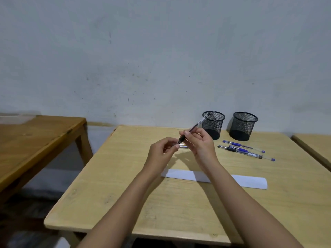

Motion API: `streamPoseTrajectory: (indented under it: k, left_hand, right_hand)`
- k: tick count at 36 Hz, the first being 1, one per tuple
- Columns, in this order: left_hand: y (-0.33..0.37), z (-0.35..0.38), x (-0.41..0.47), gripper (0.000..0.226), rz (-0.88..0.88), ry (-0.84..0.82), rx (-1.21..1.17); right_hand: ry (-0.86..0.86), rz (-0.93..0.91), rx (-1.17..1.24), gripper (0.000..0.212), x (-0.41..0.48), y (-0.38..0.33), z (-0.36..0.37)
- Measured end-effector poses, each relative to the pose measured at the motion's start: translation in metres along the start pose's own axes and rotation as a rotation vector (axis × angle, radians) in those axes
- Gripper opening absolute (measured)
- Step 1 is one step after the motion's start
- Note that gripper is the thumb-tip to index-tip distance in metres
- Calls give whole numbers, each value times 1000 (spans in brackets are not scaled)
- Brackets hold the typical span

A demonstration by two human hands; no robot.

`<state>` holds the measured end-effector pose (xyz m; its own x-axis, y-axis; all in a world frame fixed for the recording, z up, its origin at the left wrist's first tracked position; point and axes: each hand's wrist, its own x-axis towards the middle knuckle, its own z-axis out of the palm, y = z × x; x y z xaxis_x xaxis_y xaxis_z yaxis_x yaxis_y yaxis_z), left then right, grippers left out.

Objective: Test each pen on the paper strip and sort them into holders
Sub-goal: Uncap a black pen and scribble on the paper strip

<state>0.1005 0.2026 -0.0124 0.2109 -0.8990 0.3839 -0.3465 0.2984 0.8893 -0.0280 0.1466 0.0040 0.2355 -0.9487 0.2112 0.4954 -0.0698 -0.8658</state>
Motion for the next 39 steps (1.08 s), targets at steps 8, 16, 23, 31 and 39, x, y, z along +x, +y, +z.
streamPoseTrajectory:
  k: [8, 16, 23, 31, 39]
  left_hand:
    - [2, -24, -1, 15, 24, -1, 135]
    - [-40, -98, -7, 9, -194, 42, 289]
    - [-57, -64, 6, 13, -150, -50, 460]
    - [-67, -47, 21, 20, -109, -167, 546]
    - [-53, -48, 16, 34, -25, -142, 530]
  right_hand:
    - [199, -35, 80, 15, 2, -25, -19]
    - [339, -177, 116, 12, 9, -78, -77]
    - [298, -147, -413, 13, 9, -33, -59]
    - [241, -177, -808, 15, 8, -14, -55]
    - [139, -197, -844, 22, 4, -11, -49]
